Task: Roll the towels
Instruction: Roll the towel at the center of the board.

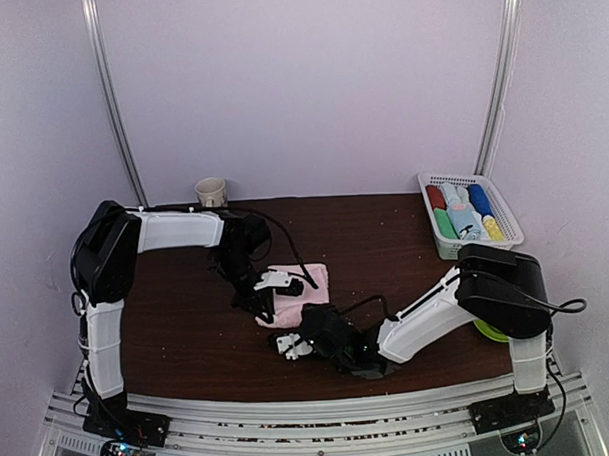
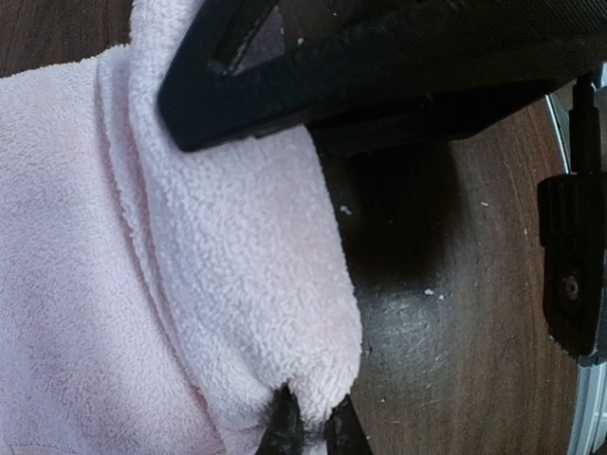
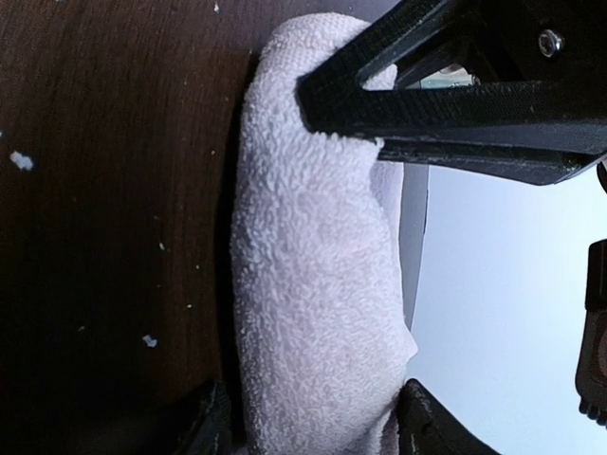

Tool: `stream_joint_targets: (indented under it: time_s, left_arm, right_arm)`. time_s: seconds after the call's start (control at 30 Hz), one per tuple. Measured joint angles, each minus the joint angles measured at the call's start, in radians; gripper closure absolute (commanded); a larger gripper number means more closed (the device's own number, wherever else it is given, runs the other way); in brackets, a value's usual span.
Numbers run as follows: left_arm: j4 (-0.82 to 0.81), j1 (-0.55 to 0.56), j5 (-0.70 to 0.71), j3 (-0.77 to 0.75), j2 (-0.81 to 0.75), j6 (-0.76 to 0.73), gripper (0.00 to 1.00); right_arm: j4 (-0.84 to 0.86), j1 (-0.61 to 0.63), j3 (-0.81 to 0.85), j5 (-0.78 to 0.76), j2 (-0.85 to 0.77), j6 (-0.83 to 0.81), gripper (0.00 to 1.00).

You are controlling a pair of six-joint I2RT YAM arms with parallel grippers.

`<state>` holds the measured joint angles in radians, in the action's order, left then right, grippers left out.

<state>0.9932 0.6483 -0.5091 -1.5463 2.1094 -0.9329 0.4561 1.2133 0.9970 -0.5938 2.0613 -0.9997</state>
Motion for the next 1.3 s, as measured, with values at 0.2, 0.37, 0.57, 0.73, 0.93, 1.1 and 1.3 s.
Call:
stream_joint_targets:
  time_s: [0.2,0.37,0.57,0.73,0.93,1.1,1.3]
  left_arm:
    - [0.003,-0.002,-0.003,0.000,0.002,-0.011,1.00]
    - [0.007,-0.002,-0.004,0.000,0.004,-0.019,1.00]
    - [0.009,-0.008,-0.009,0.000,0.007,-0.023,1.00]
    - [0.011,-0.020,-0.021,0.000,0.008,-0.027,0.78]
    - [0.002,-0.041,-0.036,0.040,-0.026,-0.032,0.56]
    - [-0.032,-0.072,-0.004,0.126,-0.161,-0.042,0.45]
    - [-0.219,-0.166,0.009,0.347,-0.431,-0.024,0.37]
  right_arm:
    - [-0.022,-0.007,0.019,-0.004,0.007,-0.012,0.39]
    - [-0.050,-0.024,0.045,-0.001,0.019,-0.021,0.48]
    - [-0.105,-0.032,0.074,0.017,0.034,-0.019,0.74]
    - [-0.180,-0.034,0.100,0.045,0.039,0.010,0.87]
    - [-0.270,-0.038,0.145,0.082,0.039,0.065,0.95]
    - [-0.367,-0.060,0.198,0.156,0.037,0.149,0.99]
    - [-0.467,-0.101,0.229,0.307,0.006,0.250,0.98]
